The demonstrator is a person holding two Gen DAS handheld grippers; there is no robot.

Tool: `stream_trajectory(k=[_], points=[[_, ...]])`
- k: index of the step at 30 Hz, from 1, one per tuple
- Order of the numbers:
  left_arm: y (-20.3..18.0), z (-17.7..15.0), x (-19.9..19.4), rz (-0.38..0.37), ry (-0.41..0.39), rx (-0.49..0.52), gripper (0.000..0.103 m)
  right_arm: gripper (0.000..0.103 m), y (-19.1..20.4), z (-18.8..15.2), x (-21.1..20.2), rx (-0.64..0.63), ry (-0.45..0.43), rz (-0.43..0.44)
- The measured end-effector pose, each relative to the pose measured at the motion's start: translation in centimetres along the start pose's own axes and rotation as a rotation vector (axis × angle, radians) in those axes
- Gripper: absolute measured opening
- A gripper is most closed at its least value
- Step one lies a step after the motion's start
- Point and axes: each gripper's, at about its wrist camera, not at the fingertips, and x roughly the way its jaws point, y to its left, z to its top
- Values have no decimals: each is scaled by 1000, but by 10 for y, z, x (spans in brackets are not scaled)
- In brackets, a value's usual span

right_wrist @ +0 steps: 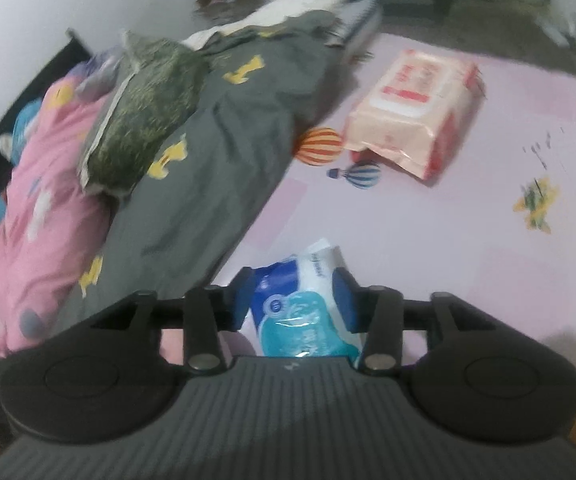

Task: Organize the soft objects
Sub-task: 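Grasp the blue-and-teal diaper pack with the right gripper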

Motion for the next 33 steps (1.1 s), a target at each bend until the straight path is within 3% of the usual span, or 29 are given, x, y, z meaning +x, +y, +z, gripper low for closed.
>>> stream_trajectory(k=[6,11,14,18,30,33], points=[[-4,21,49,15,129,-39,58,51,-33,2,37,153,103,40],[0,28,60,46,141,-34,58,56,-43,4,83,171,224,46],[1,30,64,68,145,-18,58,56,-43,1,104,161,291,91],[-1,34,72,71,154,-5,58,33,-41,0,100,137,260,116],[-11,40,103,103,245,19,59,27,-70,-4,79,222,204,53],[-16,41,115,100,284,30,64,27,-78,-4,78,273,200,56]])
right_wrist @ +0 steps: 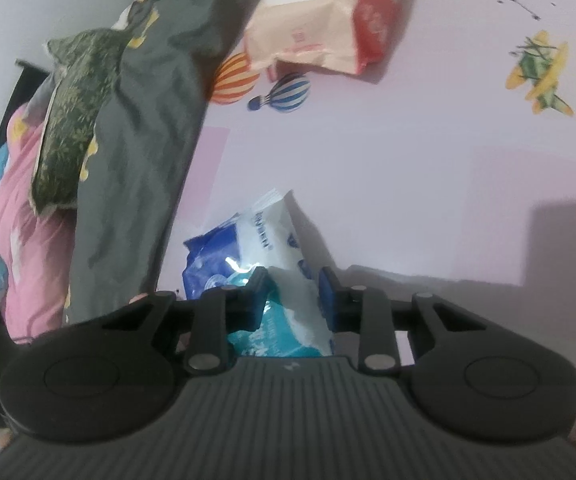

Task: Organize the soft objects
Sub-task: 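Grasp the blue-and-teal diaper pack with the right gripper, then carry the diaper pack into the cardboard box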

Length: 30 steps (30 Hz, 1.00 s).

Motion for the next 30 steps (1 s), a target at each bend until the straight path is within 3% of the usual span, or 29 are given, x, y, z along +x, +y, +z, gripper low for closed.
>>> stream_trajectory(k=[5,9,14,20,30], points=[[-2,2,10,14,27,-9,71,34,-23,1,9,167,53,104],[1,5,13,4,43,-43,73,46,-27,-2,19,206,76,136],[2,8,12,-3,32,-77,73,47,-12,-4,22,154,70,116],[2,4,-10,-17,-11,-77,73,42,3,-9,8,93,34,120],[-47,-14,-86,-15,-159,52,73,40,27,-31,-66,47,-107,216]])
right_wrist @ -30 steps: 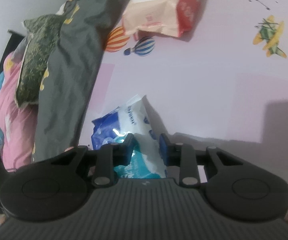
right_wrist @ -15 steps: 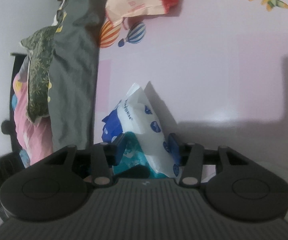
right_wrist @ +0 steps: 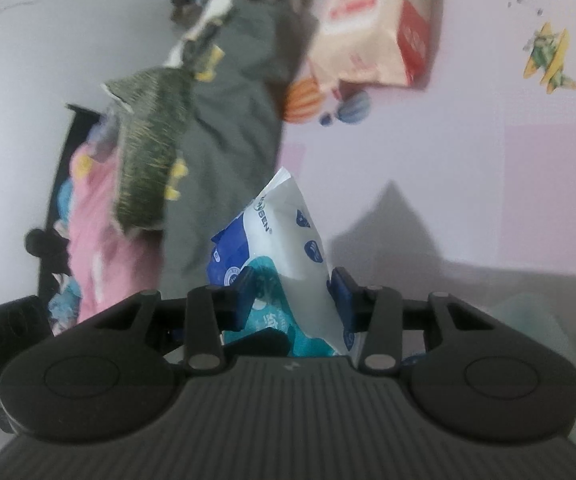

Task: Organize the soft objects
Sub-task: 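Carry the diaper pack into the cardboard box, then release the diaper pack in the box and return the right gripper to the pile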

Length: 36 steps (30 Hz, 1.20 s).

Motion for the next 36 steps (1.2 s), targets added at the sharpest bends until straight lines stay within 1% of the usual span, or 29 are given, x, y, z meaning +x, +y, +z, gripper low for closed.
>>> stream_trajectory(k=[4,7,10,14,18,21,23,25,27,29,31,34,36], points=[[-48,-5,-27,-10,-58,103,73,40,7,-19,-53,-23,-93,41],[-91,-14,-40,-51,-83,184,73,40,2,-39,-102,-14,-171,63],[-140,-28,-42,-106,-86,274,73,40,-15,-66,-159,17,-264,56],[-200,-49,-26,-172,-41,370,73,41,-48,-105,-225,86,-365,16],[-248,-69,2,-201,34,447,73,41,-92,-138,-269,177,-438,-23],[-271,-80,29,-197,105,490,73,41,-126,-155,-282,248,-455,-41],[-278,-88,47,-181,144,518,73,41,-151,-162,-281,296,-444,-38],[-281,-98,61,-132,157,552,72,42,-175,-166,-271,335,-424,-47],[-280,-103,69,-109,161,572,71,42,-200,-166,-258,384,-391,-62],[-273,-106,63,-127,161,565,70,42,-221,-165,-240,434,-351,-83],[-264,-105,47,-157,139,564,70,42,-228,-165,-230,441,-336,-154],[-249,-98,25,-158,80,557,71,42,-232,-170,-227,434,-321,-152],[-238,-94,12,-165,50,537,71,42,-229,-172,-228,414,-320,-172]])
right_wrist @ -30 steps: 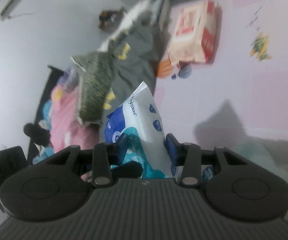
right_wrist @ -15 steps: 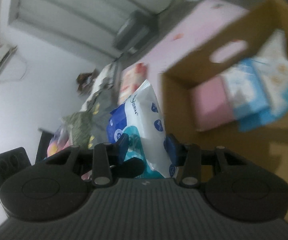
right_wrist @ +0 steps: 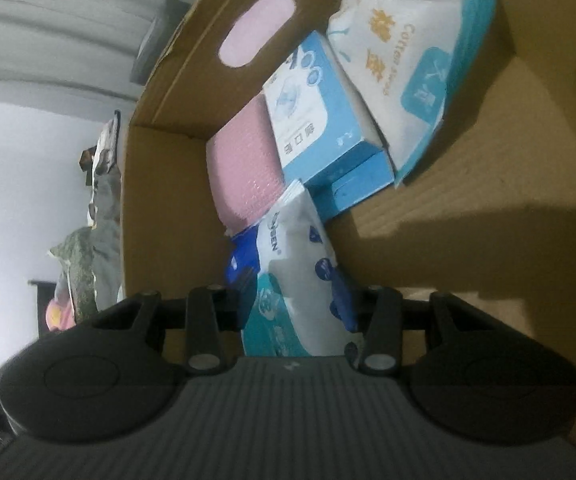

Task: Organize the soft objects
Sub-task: 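Release the diaper pack in the box and return the right gripper to the pile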

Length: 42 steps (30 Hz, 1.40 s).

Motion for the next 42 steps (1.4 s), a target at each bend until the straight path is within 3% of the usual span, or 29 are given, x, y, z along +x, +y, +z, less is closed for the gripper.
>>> stream_trajectory(k=[5,9,19,21,25,27,34,37,42], points=[[31,-15,-31,27,-60,-65,71,41,7,-1,13,10,3,-52],[56,-42,-48,48,-83,-102,72,41,7,6,19,77,-1,-44],[93,-113,-81,91,-138,-184,75,44,42,2,30,-95,-40,-116],[99,-126,-91,97,-172,-187,77,52,49,0,25,-133,-63,-146],[111,-152,-111,143,-208,-210,80,70,72,-15,-14,-243,-224,-188],[115,-162,-120,177,-215,-219,80,79,83,-26,-35,-277,-286,-167],[132,-204,-157,291,-258,-290,82,83,134,-71,-79,-379,-372,28],[138,-218,-164,339,-258,-314,82,84,160,-87,-72,-418,-343,127],[145,-235,-168,382,-259,-342,82,86,209,-114,-38,-521,-221,235]])
